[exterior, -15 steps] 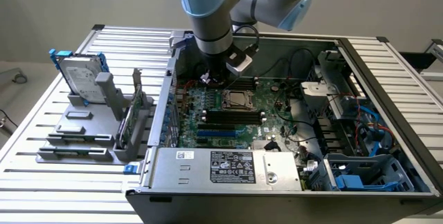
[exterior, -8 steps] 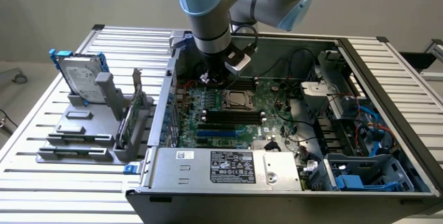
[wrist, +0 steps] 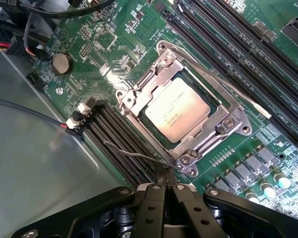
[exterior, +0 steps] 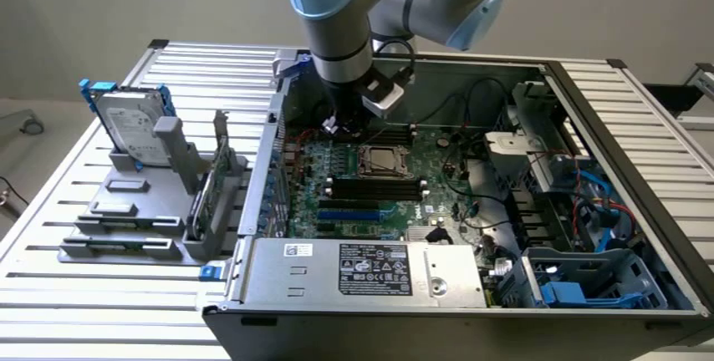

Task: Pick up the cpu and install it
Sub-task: 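Install the first cpu locking lever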

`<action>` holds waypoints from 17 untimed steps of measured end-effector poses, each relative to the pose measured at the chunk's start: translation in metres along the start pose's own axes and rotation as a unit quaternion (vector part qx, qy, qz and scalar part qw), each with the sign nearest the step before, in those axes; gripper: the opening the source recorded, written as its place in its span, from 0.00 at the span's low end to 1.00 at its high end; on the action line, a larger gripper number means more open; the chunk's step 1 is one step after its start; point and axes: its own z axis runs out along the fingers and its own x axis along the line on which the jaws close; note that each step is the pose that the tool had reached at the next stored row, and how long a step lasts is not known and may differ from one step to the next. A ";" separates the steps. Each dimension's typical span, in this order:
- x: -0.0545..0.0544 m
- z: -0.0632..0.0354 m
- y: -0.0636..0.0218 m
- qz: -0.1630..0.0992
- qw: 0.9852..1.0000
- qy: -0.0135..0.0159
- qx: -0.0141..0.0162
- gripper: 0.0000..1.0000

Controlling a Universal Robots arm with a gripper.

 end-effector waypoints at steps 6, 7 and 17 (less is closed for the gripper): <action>0.002 0.0007 -0.0017 -0.002 1.000 -0.004 -0.005 0.11; 0.002 0.0007 -0.0017 -0.002 1.000 -0.004 -0.005 0.11; 0.004 0.0014 0.0005 -0.002 1.000 -0.004 -0.005 0.11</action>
